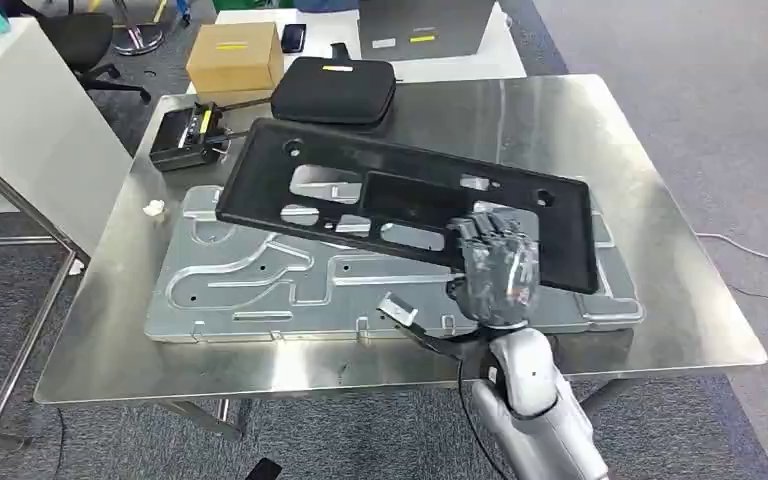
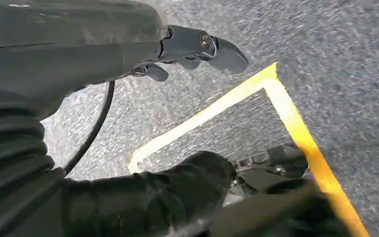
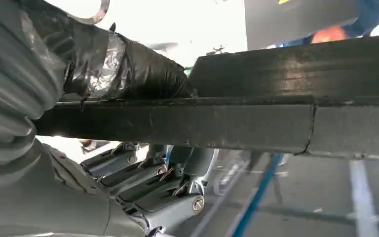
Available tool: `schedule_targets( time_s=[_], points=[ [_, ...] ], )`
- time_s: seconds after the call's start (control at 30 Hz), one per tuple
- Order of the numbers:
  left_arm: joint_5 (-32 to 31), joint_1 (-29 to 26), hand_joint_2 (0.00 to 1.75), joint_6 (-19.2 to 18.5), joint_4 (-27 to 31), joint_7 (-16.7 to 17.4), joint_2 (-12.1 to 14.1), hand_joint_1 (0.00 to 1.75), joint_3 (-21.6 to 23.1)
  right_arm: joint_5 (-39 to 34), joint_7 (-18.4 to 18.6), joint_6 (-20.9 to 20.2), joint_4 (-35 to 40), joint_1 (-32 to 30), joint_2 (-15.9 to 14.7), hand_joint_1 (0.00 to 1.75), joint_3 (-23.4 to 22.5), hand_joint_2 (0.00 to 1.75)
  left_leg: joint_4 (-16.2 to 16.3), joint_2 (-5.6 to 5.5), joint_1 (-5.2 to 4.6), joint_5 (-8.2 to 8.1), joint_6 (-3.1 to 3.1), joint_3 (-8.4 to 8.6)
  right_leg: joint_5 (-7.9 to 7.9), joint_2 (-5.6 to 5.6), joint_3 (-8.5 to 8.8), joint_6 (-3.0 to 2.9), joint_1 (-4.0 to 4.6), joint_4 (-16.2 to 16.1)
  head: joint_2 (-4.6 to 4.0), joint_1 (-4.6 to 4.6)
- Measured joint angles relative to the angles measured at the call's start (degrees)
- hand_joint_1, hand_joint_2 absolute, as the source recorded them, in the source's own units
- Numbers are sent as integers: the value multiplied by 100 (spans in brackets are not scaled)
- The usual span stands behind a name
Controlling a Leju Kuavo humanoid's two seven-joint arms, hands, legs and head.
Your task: Take the parts from the cabinet and place them on the table.
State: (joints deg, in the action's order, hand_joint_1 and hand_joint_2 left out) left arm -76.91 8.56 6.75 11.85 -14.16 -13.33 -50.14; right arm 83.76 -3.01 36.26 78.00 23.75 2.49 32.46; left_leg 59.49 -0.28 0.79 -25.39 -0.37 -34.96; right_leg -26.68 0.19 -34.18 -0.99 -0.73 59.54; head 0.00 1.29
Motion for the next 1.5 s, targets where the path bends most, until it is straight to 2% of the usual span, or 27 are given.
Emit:
schedule_targets(
  time_s=[0.13,0.2,0.3,0.33,0.37,0.4,0.47,0.5,0.53,0.63,0.7,0.83,0.87,0.9,0.93,0.97,1.0,1.03,1.07,1.2,1.23,1.3,1.33,1.37,1.4,1.43,1.5],
  points=[
    [-74,38,0,-48,0,83,-7,0,96,170,170,-157,-636,350,39,169,358,175,-56,-22,-46,15,100,-3,27,-3,-1,116,14,-33,0,2],
    [-107,55,0,-74,0,105,-24,0,135,168,208,-238,-944,511,92,171,476,175,-136,-16,-2,60,182,40,-106,-10,-72,168,3,126,0,4],
    [-120,105,0,-131,0,140,-44,0,221,56,299,-304,-1552,695,217,168,653,175,-129,-11,-23,51,250,30,-699,-11,-656,180,-1,1369,0,4],
    [-127,106,0,-138,0,151,-46,0,229,39,315,-308,-1698,714,232,169,677,175,-123,-14,-31,48,255,30,-780,-11,-827,180,0,1702,0,11],
    [-131,103,0,-146,0,162,-46,0,236,2,348,-332,-1884,741,267,169,710,175,-115,-20,-37,43,260,33,-716,-11,-885,170,0,1774,0,6],
    [-133,103,0,-153,0,164,-46,0,247,-35,389,-354,-2061,784,301,168,738,175,-109,-27,-44,38,260,36,-538,-11,-812,150,1,1578,0,11],
    [-133,107,0,-155,0,166,-63,0,280,-101,444,-371,-2367,900,365,169,756,175,-92,-38,-69,21,256,48,7,-10,-365,67,18,595,0,9],
    [-135,109,0,-157,0,170,-87,0,301,-153,468,-367,-2514,961,395,168,756,175,-86,-37,-62,10,249,43,121,-15,-186,5,59,137,0,9],
    [-133,114,0,-157,0,175,-96,0,319,-206,483,-356,-2631,1021,432,171,756,175,-63,-35,-115,4,223,14,58,-23,-118,2,70,37,0,4],
    [-133,123,0,-162,0,181,-101,0,354,-345,511,-328,-2989,1131,476,171,756,175,-94,-23,-69,28,146,22,73,-9,-106,-6,103,9,0,4],
    [-133,126,0,-164,0,183,-96,0,363,-383,561,-325,-3124,1166,499,171,756,175,-13,-21,-79,-60,82,-9,128,-23,-36,-55,20,-108,0,6],
    [-131,135,0,-164,0,192,-96,0,371,-470,601,-312,-3418,1254,551,168,756,175,1480,-8,-9,-748,-39,-719,120,-29,-30,-99,8,-98,0,-15],
    [-127,128,0,-164,0,199,-96,0,371,-494,605,-312,-3481,1254,553,159,756,175,1621,-7,7,-722,-56,-803,111,-29,-31,-92,5,-89,0,-17],
    [-125,121,0,-162,0,201,-96,0,374,-512,607,-312,-3540,1255,557,159,756,175,1473,-6,31,-560,-77,-751,101,-25,-30,-82,-2,-76,0,-15],
    [-122,124,0,-162,0,201,-94,0,374,-521,610,-310,-3577,1258,560,72,756,175,1105,-4,53,-320,-93,-583,88,-17,-28,-65,-13,-55,0,-18],
    [-118,134,0,-162,0,201,-92,0,374,-525,610,-310,-3601,1267,568,3,756,175,526,0,71,-23,-106,-296,64,-7,-23,-40,-30,-27,0,-18],
    [-118,141,0,-162,0,201,-92,0,374,-525,612,-308,-3621,1283,586,0,756,175,37,7,88,98,-112,-82,39,3,-25,-2,-35,7,0,-13],
    [-118,152,0,-164,0,201,-103,0,380,-525,614,-308,-3643,1310,590,0,756,175,-4,-9,50,-14,-100,-19,32,14,-56,37,0,21,0,-24],
    [-118,158,0,-164,0,199,-107,0,382,-521,614,-308,-3669,1331,601,0,756,175,-17,-27,39,22,-31,-40,35,25,-71,69,2,33,0,-22],
    [-118,150,0,-162,0,201,-112,0,389,-501,614,-312,-3748,1393,636,0,756,175,-85,-17,58,74,118,-16,0,16,-81,194,-29,40,0,-24],
    [-116,156,0,-159,0,203,-114,0,393,-485,616,-312,-3770,1425,638,0,756,175,-87,-18,50,74,151,-13,-144,6,-155,204,-29,244,0,-20],
    [-116,155,0,-153,0,218,-114,0,404,-396,658,-312,-3807,1450,640,0,756,175,-86,-9,35,74,201,-21,-567,7,-534,221,-21,1066,0,-20],
    [-111,147,0,-153,0,225,-114,0,411,-361,677,-312,-3831,1444,640,0,756,0,-85,-8,26,71,209,-22,-736,6,-763,229,-21,1538,0,-22],
    [-105,137,0,-153,0,227,-111,0,415,-328,693,-310,-3848,1434,638,0,756,0,-84,-9,18,71,209,-22,-758,6,-885,229,-21,1780,0,-20],
    [-96,133,0,-151,0,229,-111,0,420,-271,726,-308,-3868,1431,638,0,756,0,-83,-13,15,71,209,-18,-649,6,-866,219,-20,1718,0,-22],
    [-87,133,0,-153,0,227,-111,0,426,-225,747,-306,-3870,1434,638,0,756,0,-80,-19,12,70,207,-14,-448,6,-728,199,-17,1421,0,-22],
    [-66,130,0,-149,0,218,-116,0,441,-72,811,-310,-3861,1445,638,0,756,0,-76,-23,7,60,191,10,51,6,-202,127,-1,362,0,-22]
  ],
)
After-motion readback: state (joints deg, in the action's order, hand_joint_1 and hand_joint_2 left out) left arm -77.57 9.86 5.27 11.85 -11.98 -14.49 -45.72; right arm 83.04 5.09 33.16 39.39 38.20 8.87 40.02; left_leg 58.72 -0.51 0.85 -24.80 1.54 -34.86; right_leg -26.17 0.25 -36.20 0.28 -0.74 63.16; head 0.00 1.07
